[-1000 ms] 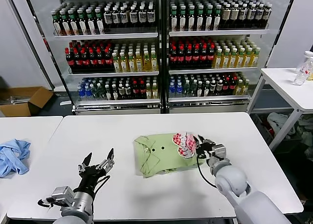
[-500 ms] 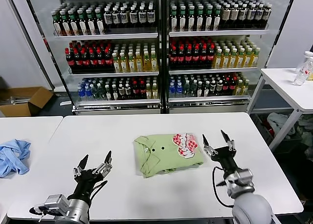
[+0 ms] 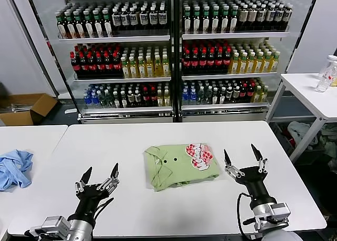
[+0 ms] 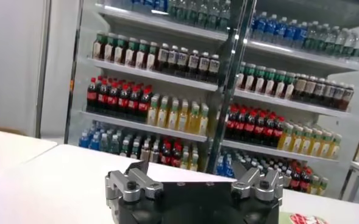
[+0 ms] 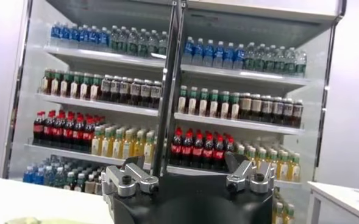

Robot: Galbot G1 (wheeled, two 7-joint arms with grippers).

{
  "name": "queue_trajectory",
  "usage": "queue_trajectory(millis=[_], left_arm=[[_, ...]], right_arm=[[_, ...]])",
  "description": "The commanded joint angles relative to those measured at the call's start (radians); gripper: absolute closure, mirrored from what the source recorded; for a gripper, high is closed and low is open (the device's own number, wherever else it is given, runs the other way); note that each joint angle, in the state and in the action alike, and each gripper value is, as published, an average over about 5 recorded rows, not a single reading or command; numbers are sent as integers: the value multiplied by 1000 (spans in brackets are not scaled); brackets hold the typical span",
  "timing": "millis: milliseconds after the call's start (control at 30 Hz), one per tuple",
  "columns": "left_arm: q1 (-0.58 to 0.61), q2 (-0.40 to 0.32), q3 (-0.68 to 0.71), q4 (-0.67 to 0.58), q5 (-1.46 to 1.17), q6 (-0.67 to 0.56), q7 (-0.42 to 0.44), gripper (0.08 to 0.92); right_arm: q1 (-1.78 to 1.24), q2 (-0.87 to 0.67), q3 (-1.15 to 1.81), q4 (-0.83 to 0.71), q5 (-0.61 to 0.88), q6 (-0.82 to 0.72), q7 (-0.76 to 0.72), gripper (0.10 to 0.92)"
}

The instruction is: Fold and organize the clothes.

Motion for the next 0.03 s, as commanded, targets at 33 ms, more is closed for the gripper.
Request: queue_trajectory(millis=[33], left_arm=[[17,-1,1,-26,19,-4,4,177]], right_arm=[[-78,14,37,69,-26,18,6,203]])
